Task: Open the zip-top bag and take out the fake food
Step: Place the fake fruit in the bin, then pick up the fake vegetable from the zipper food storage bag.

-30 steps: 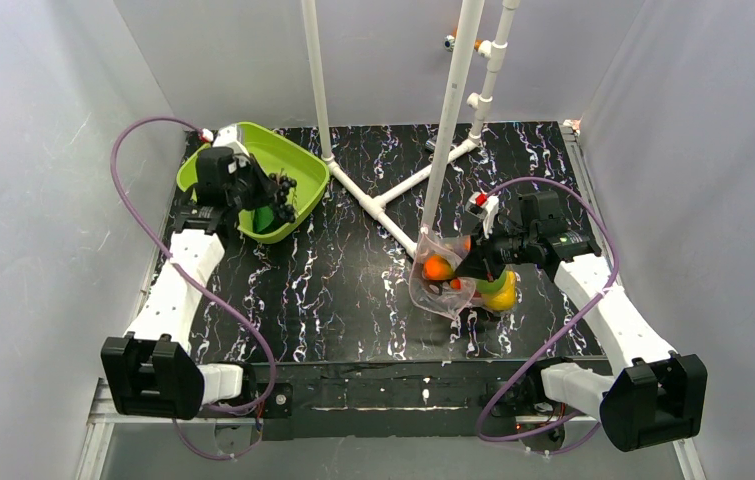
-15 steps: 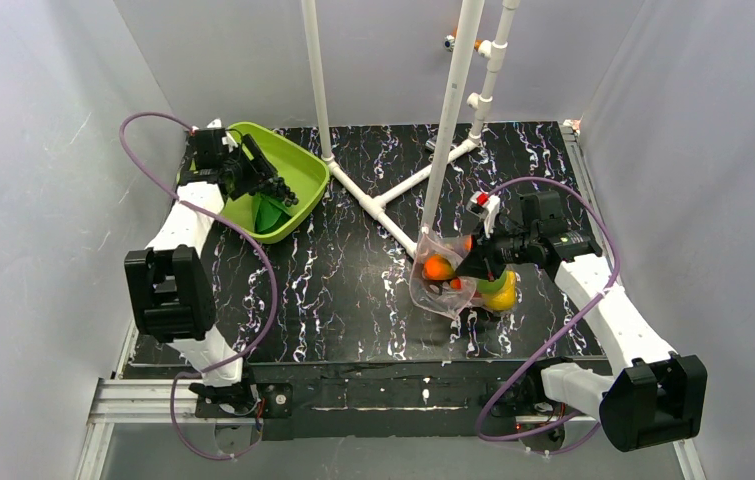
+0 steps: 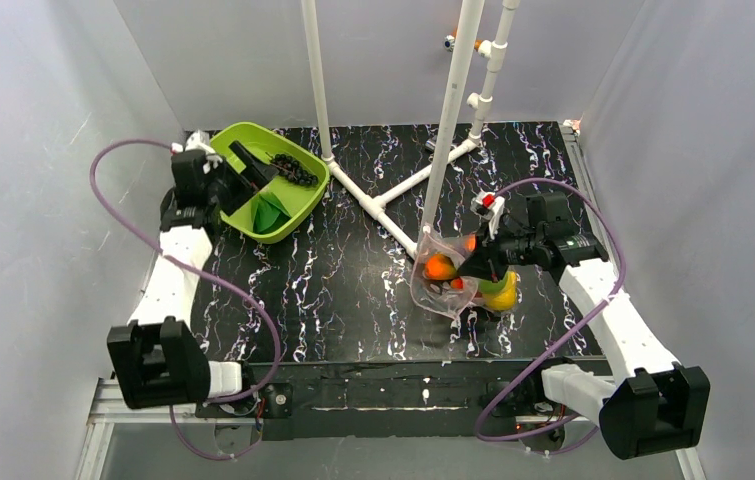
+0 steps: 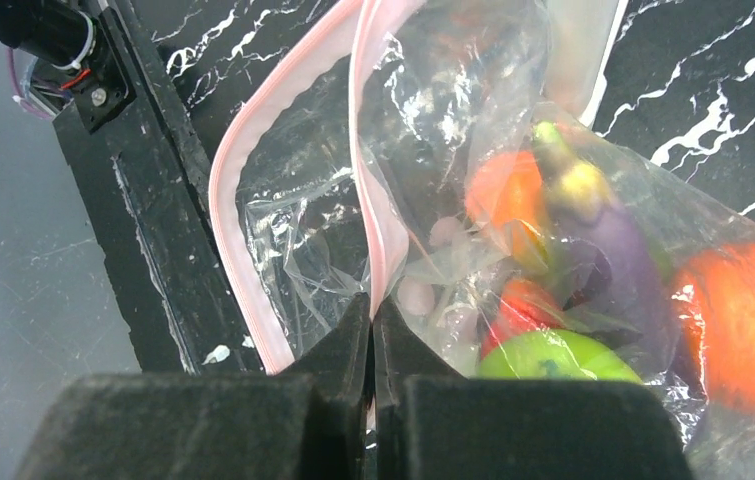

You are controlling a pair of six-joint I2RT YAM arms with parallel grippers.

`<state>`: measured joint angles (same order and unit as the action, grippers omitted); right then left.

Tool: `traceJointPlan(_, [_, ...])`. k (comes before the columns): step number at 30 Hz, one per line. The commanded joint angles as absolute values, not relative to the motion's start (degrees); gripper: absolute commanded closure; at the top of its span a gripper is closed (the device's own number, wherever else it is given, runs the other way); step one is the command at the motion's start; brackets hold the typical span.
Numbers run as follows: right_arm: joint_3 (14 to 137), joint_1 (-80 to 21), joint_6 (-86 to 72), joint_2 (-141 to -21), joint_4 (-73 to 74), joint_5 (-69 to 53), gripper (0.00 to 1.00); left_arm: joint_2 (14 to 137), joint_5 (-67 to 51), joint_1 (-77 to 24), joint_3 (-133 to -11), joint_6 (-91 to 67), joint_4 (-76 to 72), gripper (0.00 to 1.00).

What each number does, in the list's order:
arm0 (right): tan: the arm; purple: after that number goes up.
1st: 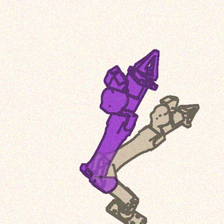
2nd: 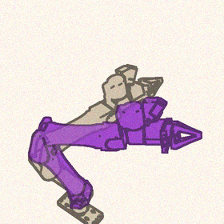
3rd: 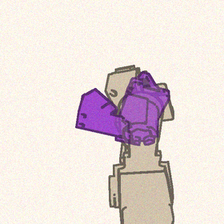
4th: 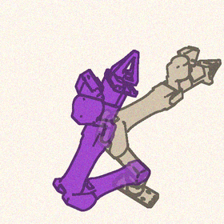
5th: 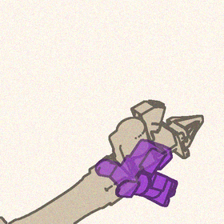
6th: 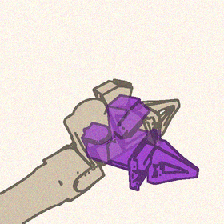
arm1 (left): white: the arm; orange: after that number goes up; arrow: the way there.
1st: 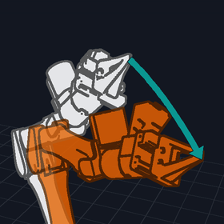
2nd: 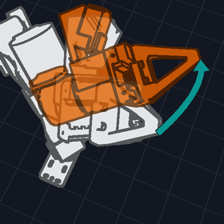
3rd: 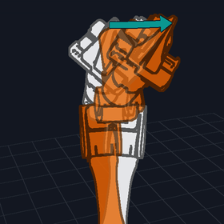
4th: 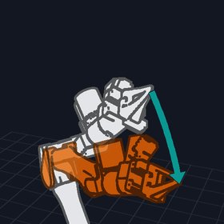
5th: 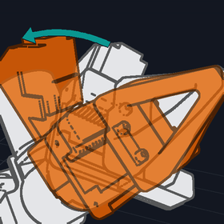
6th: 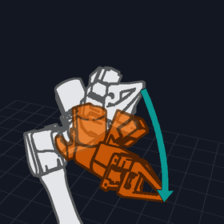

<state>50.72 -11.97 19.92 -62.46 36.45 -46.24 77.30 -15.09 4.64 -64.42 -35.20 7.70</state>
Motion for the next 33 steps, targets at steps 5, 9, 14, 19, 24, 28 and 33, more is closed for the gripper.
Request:
traceJointPlan(5, [49.38,-9.47,23.86,-57.57,37.83,-53.18,0.99,67.48,-32.51,4.84,-52.83,-39.30,2.39,0.00])
traceJointPlan(9, [49.26,-8.86,24.66,-56.94,38.40,-53.77,0.99,65.89,-36.61,-1.03,-53.01,-36.17,7.08,0.00])
traceJointPlan(14, [48.96,-8.45,25.27,-56.49,38.75,-54.60,0.99,62.13,-35.30,-11.36,-52.14,-33.17,11.92,0.01])
traceJointPlan(19, [48.95,-8.18,25.40,-56.51,38.84,-55.01,0.99,57.53,-32.37,-20.67,-48.60,-35.30,10.83,0.00])
traceJointPlan(24, [48.87,-7.93,25.58,-56.36,38.86,-55.11,0.99,54.46,-29.19,-29.23,-44.45,-39.47,5.93,0.01])
traceJointPlan(28, [48.74,-7.65,25.66,-56.23,38.94,-55.19,0.99,53.92,-25.27,-35.54,-42.58,-41.68,1.51,0.00])
traceJointPlan(33, [48.67,-7.47,25.84,-56.25,38.98,-55.11,0.99,56.71,-22.48,-42.36,-43.33,-42.36,-2.04,0.00])
